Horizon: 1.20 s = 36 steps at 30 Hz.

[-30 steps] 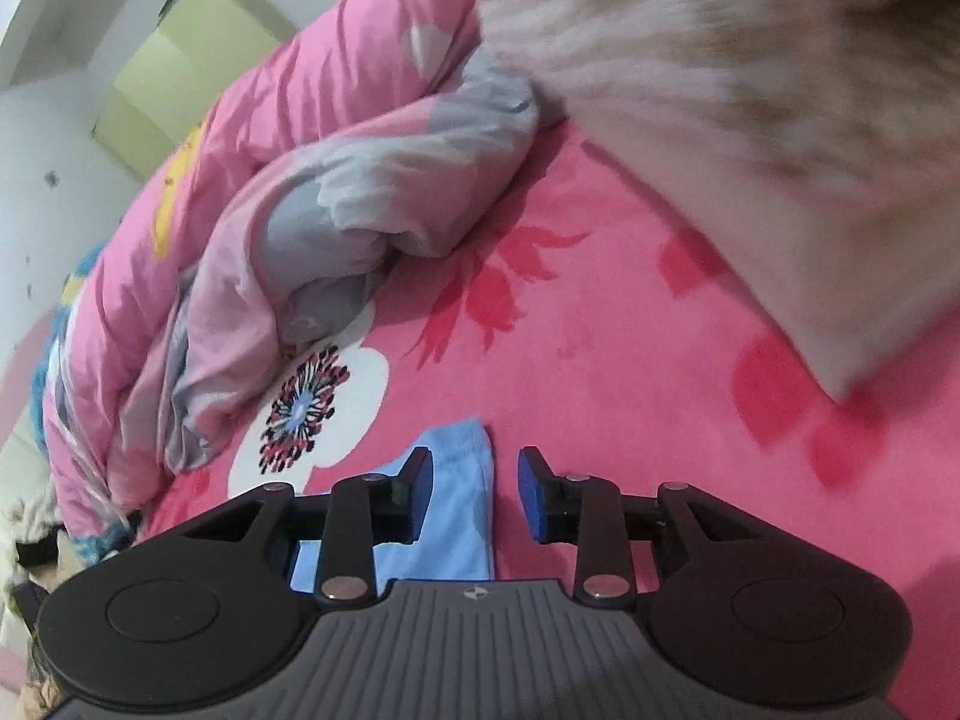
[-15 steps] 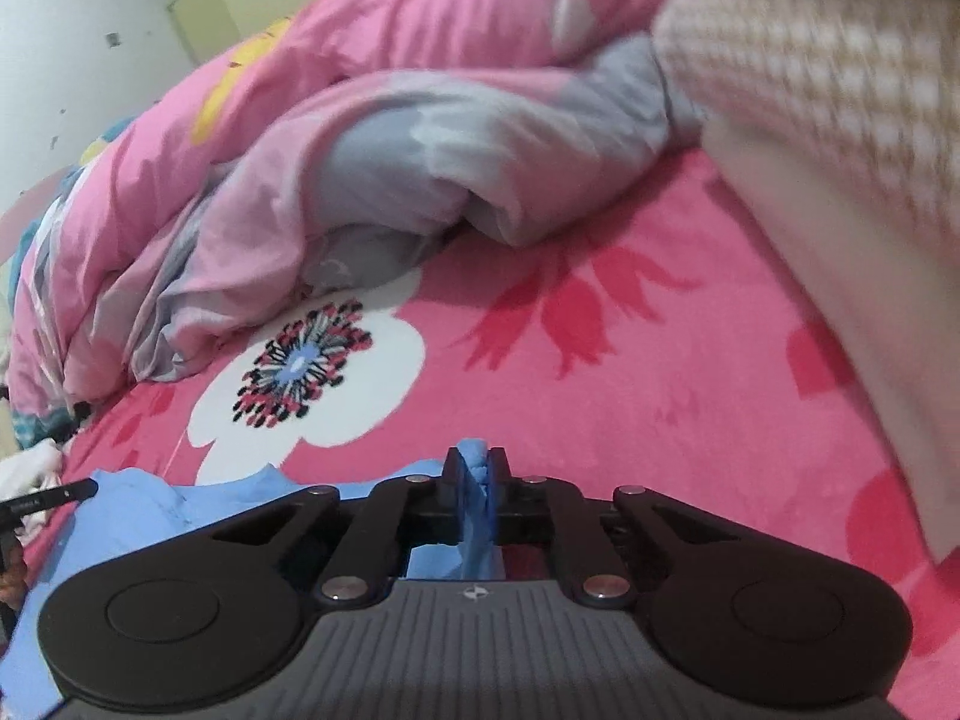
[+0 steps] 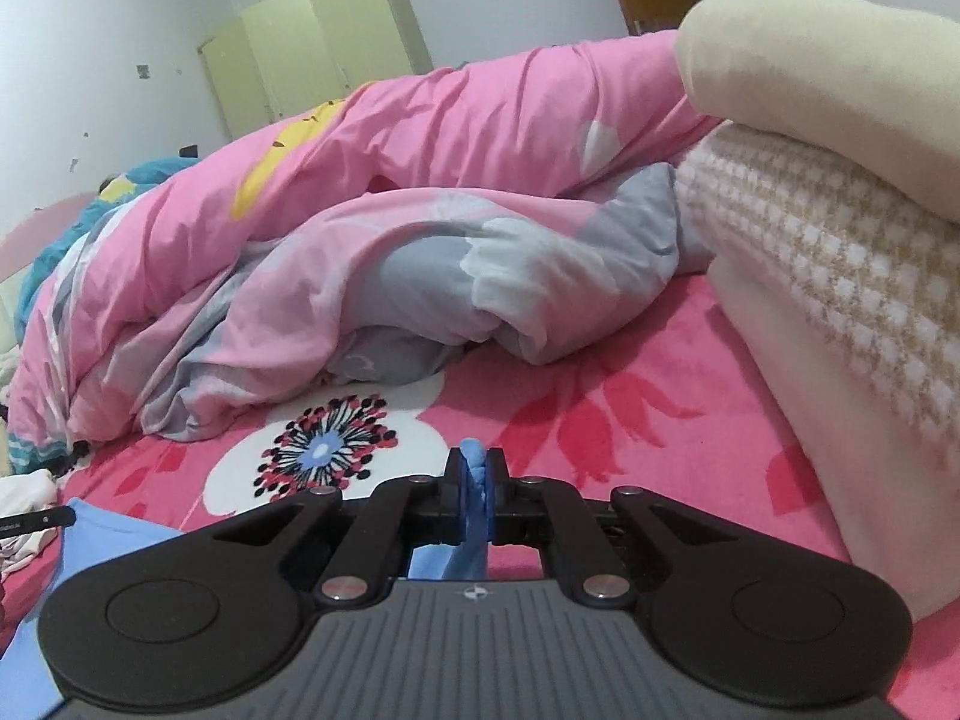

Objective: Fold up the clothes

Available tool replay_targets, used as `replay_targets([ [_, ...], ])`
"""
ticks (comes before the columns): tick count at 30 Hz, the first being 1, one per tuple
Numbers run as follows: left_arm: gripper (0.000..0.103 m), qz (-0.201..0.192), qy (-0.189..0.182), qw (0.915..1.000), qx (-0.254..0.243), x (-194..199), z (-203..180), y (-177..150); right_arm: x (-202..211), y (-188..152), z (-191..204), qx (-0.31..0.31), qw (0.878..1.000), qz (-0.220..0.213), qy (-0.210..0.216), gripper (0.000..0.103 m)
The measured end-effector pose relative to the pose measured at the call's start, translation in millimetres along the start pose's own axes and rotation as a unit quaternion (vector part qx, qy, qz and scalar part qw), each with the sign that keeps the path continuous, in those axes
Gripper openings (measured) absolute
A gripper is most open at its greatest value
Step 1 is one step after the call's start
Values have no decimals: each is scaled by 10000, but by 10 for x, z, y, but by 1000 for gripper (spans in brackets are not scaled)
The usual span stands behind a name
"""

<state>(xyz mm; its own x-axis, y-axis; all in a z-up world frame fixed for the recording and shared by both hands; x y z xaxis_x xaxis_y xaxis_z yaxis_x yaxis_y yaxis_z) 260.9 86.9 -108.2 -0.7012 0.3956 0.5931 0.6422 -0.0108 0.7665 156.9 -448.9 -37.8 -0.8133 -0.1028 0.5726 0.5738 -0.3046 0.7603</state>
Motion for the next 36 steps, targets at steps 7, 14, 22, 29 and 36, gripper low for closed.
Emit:
replay_targets([
  [7,4,-7,44,10000,62,-40,31,-19,-116,-21,-48,-89,9999,22,-49,5],
  [14,4,-303,-23,9994,154,55,51,-4,-70,-18,-70,-195,9996,-219,56,5],
  [22,4,229,99,9993,295,-163,141,-52,-281,-83,-171,-370,9992,129,-35,5],
  [29,17,579,212,9961,626,-151,237,-64,-372,-186,-286,-791,9949,624,-102,14],
  [36,36,407,250,9948,898,549,269,-121,488,-341,-491,-1542,9871,403,161,23],
])
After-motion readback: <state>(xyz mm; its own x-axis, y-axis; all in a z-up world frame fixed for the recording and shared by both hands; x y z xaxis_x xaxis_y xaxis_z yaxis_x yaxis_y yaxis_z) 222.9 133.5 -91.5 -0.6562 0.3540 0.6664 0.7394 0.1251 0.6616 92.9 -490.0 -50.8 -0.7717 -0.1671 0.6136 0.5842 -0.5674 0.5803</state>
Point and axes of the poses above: each gripper's, at about its wrist camera, not at the fingertips, and x roughly against the way its jaws point, z to its left, y to its top, the point moved 1 cm from there along -x, roughly the way its jaws point, and after that the axes turned 6 degrees about z, right-handed, at the moved point
